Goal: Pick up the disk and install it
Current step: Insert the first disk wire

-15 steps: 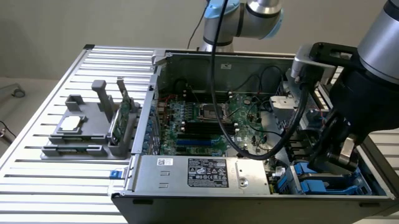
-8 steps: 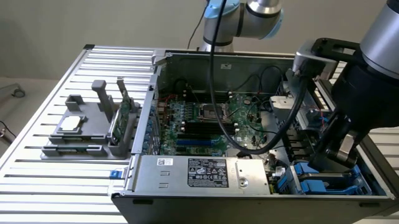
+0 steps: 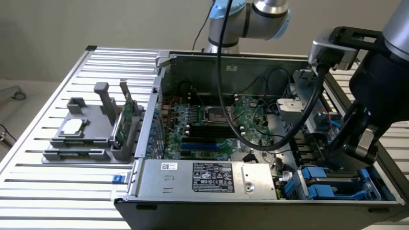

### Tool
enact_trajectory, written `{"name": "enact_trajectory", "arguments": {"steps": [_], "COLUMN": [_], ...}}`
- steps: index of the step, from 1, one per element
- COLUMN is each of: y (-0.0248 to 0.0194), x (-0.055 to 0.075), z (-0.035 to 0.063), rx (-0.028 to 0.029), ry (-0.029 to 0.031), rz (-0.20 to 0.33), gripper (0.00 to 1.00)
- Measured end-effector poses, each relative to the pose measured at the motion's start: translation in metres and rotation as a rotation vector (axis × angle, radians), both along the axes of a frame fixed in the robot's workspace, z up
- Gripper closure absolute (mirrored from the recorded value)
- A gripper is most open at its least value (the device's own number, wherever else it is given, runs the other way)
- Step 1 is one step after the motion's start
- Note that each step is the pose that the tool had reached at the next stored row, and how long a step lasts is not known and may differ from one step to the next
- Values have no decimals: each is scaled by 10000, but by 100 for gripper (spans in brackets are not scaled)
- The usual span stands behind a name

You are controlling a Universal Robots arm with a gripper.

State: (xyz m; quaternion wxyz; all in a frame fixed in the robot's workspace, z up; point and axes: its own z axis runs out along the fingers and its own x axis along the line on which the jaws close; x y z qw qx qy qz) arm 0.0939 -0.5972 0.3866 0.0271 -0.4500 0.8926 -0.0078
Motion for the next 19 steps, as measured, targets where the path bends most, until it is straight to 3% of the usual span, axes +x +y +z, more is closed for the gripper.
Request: {"name": "enact_trajectory", "arguments": {"steps": [3, 5, 13, 19], "y": [4, 7, 10, 10], "x": [65, 86, 113, 115], "z": [2, 1, 1, 0], "rx": [2, 41, 315, 469], "ry": [0, 0, 0, -8], "rz": [-9, -33, -333, -853], "gripper": [58, 58, 58, 58]}}
